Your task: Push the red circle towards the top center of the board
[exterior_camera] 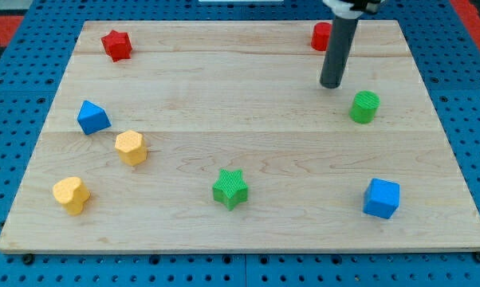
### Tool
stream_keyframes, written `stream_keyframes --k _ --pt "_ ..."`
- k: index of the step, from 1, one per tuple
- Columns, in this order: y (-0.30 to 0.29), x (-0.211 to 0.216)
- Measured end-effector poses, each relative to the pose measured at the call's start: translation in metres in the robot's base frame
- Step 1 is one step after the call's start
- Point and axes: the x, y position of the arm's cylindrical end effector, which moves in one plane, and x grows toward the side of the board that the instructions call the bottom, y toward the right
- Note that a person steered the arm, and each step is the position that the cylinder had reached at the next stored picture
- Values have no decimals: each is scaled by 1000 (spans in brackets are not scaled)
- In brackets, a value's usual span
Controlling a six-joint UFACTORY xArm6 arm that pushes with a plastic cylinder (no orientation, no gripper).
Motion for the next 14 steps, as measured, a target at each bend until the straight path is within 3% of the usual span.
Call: stream_keyframes --k 4,6,8,9,11,13,14 --pt "9 -41" --pt "8 -89" --pt "-23 -92" --pt "24 -92" --pt "-22 -149" --pt "-116 -112" --pt "-127 -99"
